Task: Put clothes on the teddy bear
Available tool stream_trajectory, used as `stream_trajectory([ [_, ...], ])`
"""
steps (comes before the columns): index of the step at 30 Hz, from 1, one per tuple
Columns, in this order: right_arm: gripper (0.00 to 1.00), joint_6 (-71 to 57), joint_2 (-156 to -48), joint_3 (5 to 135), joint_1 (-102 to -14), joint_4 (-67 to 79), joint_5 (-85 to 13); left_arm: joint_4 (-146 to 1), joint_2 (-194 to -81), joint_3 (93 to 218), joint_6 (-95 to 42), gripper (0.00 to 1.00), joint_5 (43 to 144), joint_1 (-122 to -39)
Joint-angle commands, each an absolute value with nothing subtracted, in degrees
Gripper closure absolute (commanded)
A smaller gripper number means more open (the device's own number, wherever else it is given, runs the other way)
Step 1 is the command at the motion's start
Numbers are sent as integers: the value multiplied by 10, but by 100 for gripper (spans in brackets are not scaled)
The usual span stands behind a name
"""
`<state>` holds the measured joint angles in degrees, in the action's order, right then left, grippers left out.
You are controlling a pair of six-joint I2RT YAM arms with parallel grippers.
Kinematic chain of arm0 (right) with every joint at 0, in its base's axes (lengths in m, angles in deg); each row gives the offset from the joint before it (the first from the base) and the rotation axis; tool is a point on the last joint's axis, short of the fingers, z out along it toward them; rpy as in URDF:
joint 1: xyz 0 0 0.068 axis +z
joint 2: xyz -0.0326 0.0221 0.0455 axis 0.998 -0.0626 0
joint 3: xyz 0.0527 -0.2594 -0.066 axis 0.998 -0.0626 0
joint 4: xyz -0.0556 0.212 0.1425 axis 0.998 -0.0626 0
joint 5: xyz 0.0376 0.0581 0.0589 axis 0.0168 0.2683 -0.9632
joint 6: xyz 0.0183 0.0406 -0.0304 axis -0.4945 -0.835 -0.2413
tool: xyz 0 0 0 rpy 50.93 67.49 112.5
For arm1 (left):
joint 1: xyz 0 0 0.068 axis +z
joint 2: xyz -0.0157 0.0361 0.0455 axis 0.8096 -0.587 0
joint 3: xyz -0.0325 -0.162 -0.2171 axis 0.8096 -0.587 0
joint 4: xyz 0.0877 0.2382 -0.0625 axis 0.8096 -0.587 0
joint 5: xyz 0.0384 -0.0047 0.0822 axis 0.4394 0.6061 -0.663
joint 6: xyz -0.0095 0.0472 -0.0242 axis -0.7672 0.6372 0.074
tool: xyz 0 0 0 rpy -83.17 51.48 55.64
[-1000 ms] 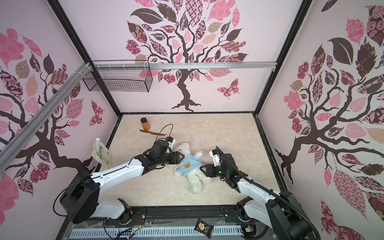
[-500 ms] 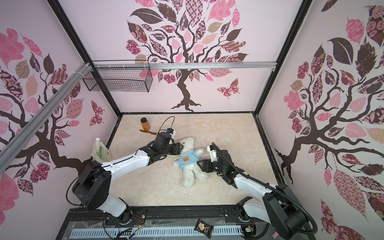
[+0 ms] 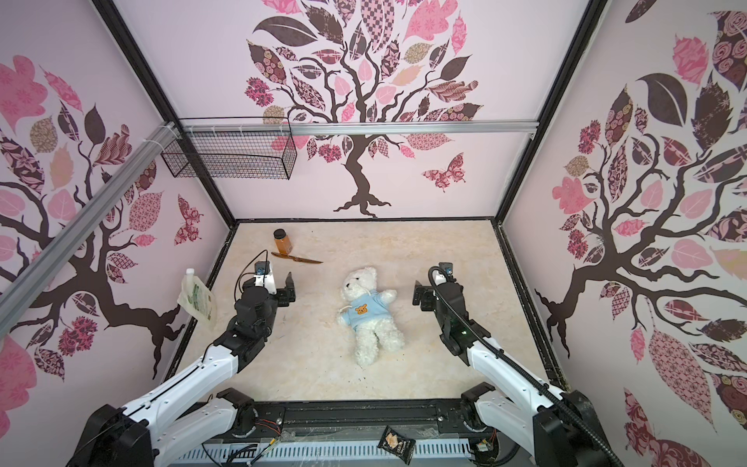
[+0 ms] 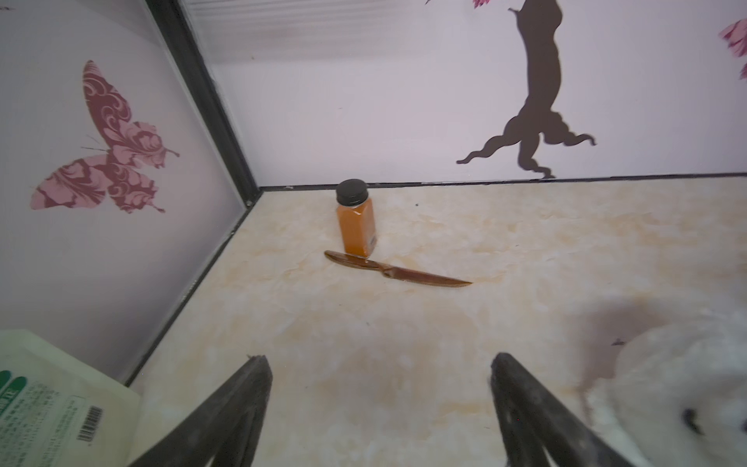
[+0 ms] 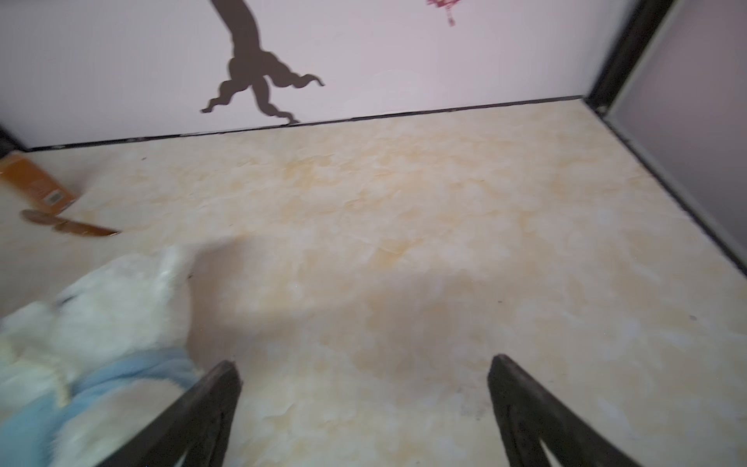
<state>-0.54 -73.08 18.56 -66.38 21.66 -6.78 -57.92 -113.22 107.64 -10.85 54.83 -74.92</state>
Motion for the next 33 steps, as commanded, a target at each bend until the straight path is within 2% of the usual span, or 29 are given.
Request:
stream_trajectory([
  [1,0,34,-759,145,-702,324,40,-461,-1166,1041,-32,6,504,-730],
  [3,0,75,-785,124,-710,397,63,-452,-1190,1046,-14,5,496,-728],
  [8,0,129,-920,107,-731,556,46,-451,-1298,1068,-133,5,674,-607],
  [10,0,146,-958,127,-732,567,34,-390,-1345,1062,-130,6,702,-591],
  [12,0,145,-969,135,-738,582,11,-412,-1343,1075,-94,6,742,-590],
  [15,0,126,-989,122,-770,641,-75,-304,-1375,1045,-75,5,729,-586],
  [21,0,92,-1047,92,-818,744,-150,-184,-1456,1020,-88,4,748,-567],
  [24,0,91,-1039,97,-820,722,-153,-254,-1440,1041,-99,3,765,-554],
  [26,0,90,-1037,99,-820,717,-153,-233,-1452,1042,-109,3,737,-553],
  [33,0,91,-1039,96,-820,724,-151,-257,-1444,1047,-110,3,740,-554],
])
